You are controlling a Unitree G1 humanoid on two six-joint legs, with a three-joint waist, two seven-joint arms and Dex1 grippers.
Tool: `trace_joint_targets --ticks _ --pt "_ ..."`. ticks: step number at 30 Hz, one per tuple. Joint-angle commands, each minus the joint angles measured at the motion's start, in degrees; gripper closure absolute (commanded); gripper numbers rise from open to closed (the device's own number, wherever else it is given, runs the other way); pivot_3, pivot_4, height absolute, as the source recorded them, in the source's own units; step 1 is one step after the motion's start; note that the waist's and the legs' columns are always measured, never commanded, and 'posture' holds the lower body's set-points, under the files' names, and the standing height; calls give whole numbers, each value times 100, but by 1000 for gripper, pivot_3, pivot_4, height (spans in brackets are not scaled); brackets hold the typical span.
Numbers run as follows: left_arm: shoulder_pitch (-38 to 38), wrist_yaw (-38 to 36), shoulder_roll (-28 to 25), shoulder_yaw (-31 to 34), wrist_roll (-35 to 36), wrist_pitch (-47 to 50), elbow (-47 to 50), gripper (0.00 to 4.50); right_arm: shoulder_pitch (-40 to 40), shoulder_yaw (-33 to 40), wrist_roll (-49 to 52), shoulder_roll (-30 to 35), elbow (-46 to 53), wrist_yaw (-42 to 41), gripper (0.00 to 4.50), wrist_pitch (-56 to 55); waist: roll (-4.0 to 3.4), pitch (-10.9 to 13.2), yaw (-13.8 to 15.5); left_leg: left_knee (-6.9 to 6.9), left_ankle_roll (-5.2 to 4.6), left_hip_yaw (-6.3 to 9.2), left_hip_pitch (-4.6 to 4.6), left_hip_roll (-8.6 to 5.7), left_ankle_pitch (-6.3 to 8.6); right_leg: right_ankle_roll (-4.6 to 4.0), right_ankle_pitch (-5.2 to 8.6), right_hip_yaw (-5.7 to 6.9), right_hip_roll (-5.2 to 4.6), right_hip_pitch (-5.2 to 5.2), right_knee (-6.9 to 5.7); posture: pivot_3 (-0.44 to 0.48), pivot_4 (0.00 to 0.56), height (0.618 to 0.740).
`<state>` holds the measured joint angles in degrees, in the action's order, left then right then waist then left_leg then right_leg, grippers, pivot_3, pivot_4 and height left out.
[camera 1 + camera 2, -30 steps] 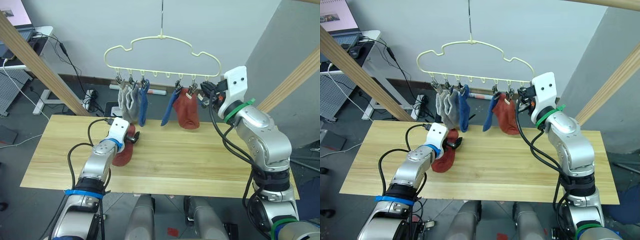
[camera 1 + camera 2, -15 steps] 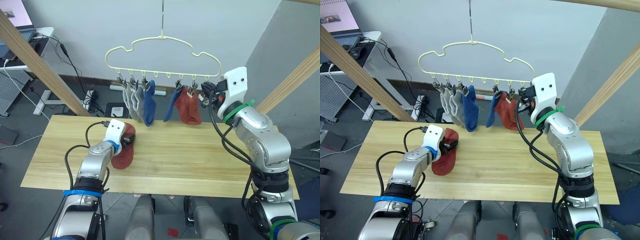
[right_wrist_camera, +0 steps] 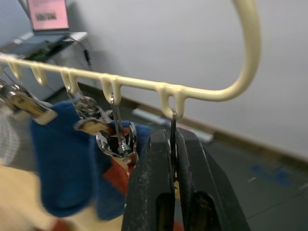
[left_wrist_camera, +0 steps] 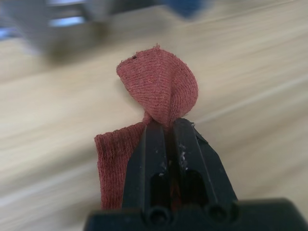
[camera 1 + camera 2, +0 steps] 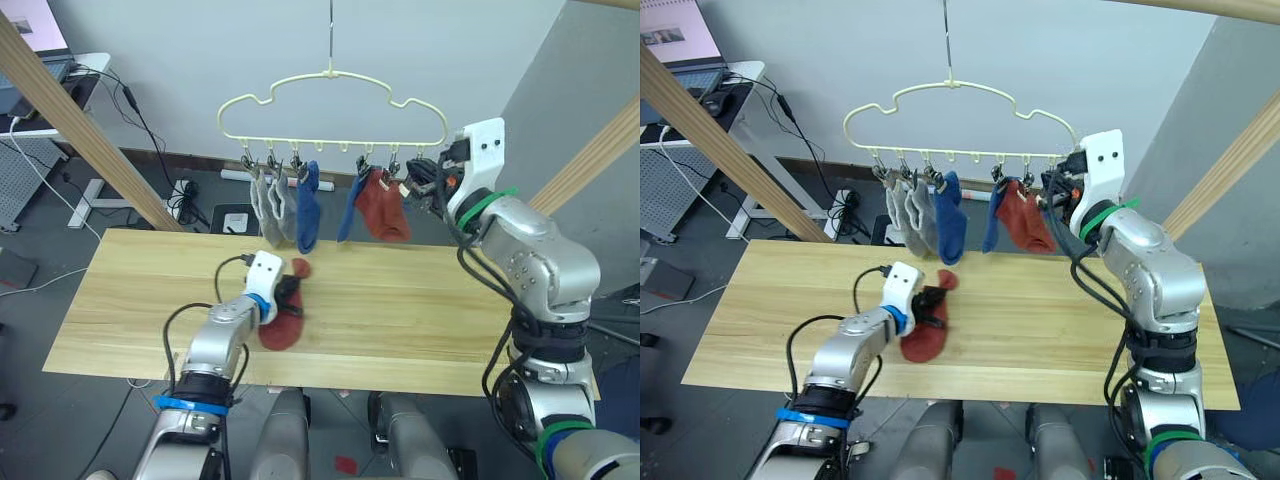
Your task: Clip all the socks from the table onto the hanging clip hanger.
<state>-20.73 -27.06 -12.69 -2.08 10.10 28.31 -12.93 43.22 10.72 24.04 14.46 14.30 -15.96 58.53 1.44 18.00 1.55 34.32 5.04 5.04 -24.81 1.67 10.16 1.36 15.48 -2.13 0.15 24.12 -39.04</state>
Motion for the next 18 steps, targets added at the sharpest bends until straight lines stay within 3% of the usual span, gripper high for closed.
trace_joint_targets --ticks 1,8,18 --pt "-26 -274 360 -265 363 -65 963 4491 399 747 630 -71 -181 183 4500 1194 0 0 3 0 0 0 -2 1 0 -13 -8 2 0 1 0 164 320 740" --pt "-417 -686 784 -803 566 -360 1725 4491 1134 1881 987 -485 -504 756 4500 2627 0 0 -4 -1 -3 -8 -6 -1 -1 -15 -9 4 -5 1 2 162 315 740" --pt "-949 -650 1019 -748 659 -409 1440 4491 1376 2298 953 -743 -395 1008 4500 3178 0 0 -3 -1 -8 -12 -8 -6 0 -13 -8 4 -5 2 5 151 306 740"
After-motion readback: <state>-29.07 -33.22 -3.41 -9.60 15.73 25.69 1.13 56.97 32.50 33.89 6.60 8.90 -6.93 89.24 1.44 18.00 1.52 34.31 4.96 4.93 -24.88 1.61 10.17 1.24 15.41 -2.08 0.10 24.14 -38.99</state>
